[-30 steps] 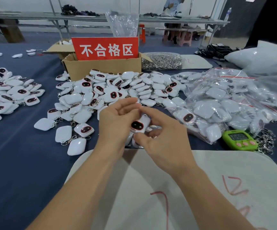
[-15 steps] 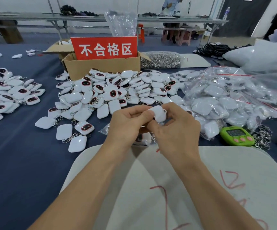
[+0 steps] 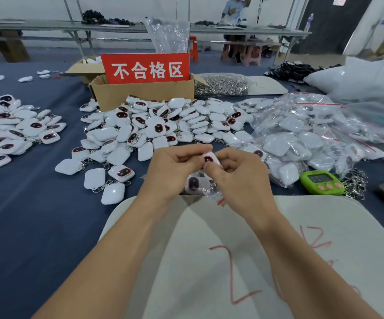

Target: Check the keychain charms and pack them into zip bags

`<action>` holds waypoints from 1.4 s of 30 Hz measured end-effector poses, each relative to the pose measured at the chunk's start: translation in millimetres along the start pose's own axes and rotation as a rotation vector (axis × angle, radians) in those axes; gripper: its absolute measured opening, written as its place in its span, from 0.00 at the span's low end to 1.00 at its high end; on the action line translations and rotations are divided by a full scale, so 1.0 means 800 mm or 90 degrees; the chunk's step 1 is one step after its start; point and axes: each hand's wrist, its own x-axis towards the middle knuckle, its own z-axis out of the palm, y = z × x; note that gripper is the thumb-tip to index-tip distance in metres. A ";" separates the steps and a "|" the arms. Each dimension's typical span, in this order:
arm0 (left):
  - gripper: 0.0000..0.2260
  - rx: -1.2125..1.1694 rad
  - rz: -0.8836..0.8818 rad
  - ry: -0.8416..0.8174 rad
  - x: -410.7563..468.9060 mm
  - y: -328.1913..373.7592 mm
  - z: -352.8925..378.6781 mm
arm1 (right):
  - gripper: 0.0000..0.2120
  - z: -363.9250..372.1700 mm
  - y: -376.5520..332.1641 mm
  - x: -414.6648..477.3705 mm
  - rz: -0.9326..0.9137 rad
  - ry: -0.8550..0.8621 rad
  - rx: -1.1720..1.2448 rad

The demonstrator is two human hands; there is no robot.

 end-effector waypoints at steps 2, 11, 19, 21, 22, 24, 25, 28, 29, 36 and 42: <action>0.20 0.002 0.003 -0.027 0.000 0.000 0.000 | 0.05 0.000 0.000 0.002 0.003 0.005 0.009; 0.08 0.017 -0.046 0.011 0.000 -0.003 0.003 | 0.07 -0.006 0.004 0.014 0.130 -0.007 0.211; 0.07 0.057 -0.022 -0.004 -0.005 0.000 0.002 | 0.08 -0.008 0.006 0.017 0.157 -0.054 0.202; 0.06 0.070 -0.012 0.010 -0.005 0.001 0.004 | 0.09 -0.006 0.005 0.015 0.145 -0.058 0.196; 0.06 0.071 -0.009 0.023 -0.005 0.001 0.005 | 0.09 -0.006 0.004 0.014 0.138 -0.062 0.199; 0.05 0.079 -0.002 0.054 -0.007 0.000 0.009 | 0.07 -0.007 0.005 0.016 0.134 -0.072 0.205; 0.04 0.087 0.005 0.070 -0.007 0.000 0.011 | 0.07 -0.007 0.005 0.017 0.135 -0.075 0.206; 0.08 0.108 0.044 0.133 -0.007 -0.002 0.017 | 0.04 -0.003 0.004 0.016 0.118 -0.093 0.217; 0.09 0.118 0.057 0.148 -0.005 -0.003 0.018 | 0.03 0.000 0.003 0.015 0.112 -0.104 0.221; 0.09 0.159 0.076 0.167 0.001 -0.007 0.020 | 0.08 0.004 0.008 0.015 0.098 -0.099 0.165; 0.08 0.138 0.079 0.134 0.001 -0.008 0.019 | 0.10 0.011 0.011 0.010 0.063 -0.028 0.098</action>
